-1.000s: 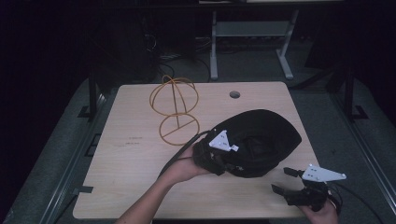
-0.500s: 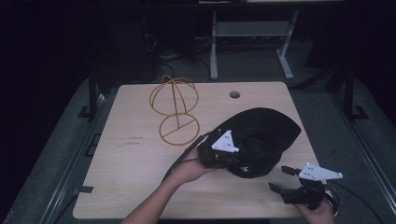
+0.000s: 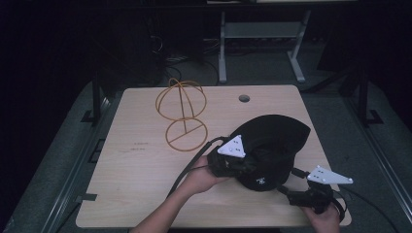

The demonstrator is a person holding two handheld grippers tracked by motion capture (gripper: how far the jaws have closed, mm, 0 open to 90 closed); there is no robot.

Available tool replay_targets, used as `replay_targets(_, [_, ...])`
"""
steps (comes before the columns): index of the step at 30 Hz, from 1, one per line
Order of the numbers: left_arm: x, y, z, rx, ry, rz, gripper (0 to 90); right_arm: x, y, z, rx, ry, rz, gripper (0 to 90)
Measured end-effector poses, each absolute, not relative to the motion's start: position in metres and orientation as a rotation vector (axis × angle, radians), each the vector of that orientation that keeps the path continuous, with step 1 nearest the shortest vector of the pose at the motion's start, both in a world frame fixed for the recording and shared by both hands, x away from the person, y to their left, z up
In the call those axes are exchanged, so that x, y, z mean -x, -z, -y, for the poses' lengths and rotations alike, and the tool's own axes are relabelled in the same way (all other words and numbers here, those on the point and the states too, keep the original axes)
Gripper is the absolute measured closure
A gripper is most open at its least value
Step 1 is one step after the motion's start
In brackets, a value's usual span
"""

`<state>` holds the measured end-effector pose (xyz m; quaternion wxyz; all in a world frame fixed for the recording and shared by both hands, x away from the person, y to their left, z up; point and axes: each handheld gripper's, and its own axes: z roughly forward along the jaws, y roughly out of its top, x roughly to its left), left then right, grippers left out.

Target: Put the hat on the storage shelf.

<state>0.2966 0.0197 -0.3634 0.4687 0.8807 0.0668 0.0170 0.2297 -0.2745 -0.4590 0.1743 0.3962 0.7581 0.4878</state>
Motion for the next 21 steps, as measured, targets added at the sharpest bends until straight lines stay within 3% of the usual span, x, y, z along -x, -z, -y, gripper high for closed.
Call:
replay_targets(8, [-0.295,0.363,-0.018,-2.144,-0.03,-0.157,85.0,-0.237,0.465,0.28,-1.159,-1.48,-2.139,28.6])
replay_targets(9, [-0.295,0.364,-0.017,-2.147,-0.029,-0.15,85.0,-0.24,0.468,0.28,-1.179,-1.515,-2.139,36.1])
replay_targets(11, [-0.294,0.364,-0.015,-2.148,-0.026,-0.14,85.0,-0.241,0.47,0.28,-1.196,-1.53,-2.142,40.5])
replay_targets(12, [-0.293,0.366,-0.014,-2.144,-0.021,-0.136,84.9,-0.243,0.473,0.279,-1.21,-1.539,-2.15,50.5])
replay_targets(13, [-0.293,0.366,-0.014,-2.144,-0.021,-0.136,84.9,-0.243,0.473,0.279,-1.21,-1.539,-2.15,50.5])
replay_targets(19, [-0.291,0.366,-0.012,-2.146,-0.024,-0.113,84.9,-0.241,0.473,0.281,-1.215,-1.533,-2.134,76.4])
replay_targets(21, [-0.291,0.365,-0.013,-2.146,-0.024,-0.114,84.9,-0.24,0.472,0.281,-1.204,-1.54,-2.129,78.7])
